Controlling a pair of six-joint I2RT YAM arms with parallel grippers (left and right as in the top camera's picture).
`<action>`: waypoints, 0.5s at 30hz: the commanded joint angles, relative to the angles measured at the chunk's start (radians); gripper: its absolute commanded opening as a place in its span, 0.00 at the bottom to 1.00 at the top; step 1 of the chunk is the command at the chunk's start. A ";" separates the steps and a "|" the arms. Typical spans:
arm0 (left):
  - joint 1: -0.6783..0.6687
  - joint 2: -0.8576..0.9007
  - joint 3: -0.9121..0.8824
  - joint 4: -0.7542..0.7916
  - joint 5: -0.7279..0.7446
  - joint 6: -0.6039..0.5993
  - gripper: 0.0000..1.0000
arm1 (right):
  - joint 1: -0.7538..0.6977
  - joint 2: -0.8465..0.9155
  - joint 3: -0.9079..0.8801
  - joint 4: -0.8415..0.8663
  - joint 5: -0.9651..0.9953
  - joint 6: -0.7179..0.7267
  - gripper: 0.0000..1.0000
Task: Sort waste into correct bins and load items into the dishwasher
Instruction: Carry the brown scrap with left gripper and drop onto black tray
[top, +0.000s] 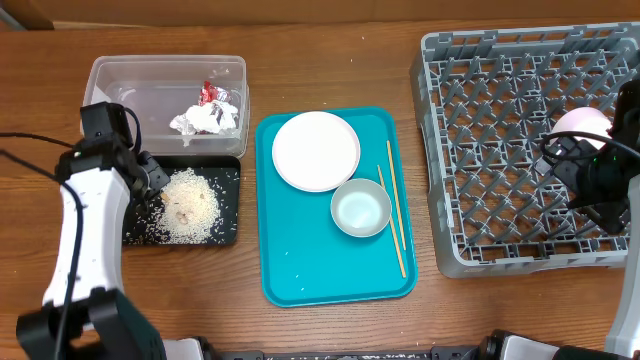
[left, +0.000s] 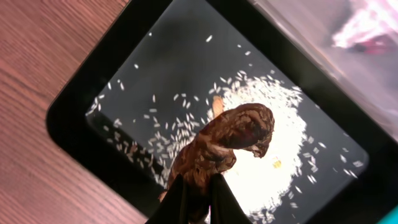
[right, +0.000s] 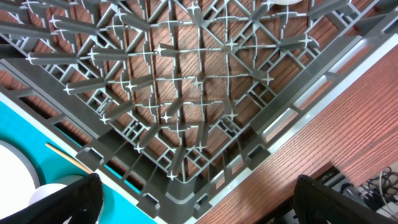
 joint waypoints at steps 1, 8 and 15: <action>0.005 0.076 0.012 0.019 -0.066 -0.013 0.04 | -0.002 -0.002 0.008 0.000 -0.005 -0.006 1.00; 0.005 0.222 0.012 0.031 -0.105 -0.013 0.04 | -0.002 -0.002 0.008 0.000 -0.005 -0.006 1.00; 0.005 0.323 0.012 0.032 -0.107 -0.013 0.07 | -0.002 -0.002 0.008 0.000 -0.005 -0.006 1.00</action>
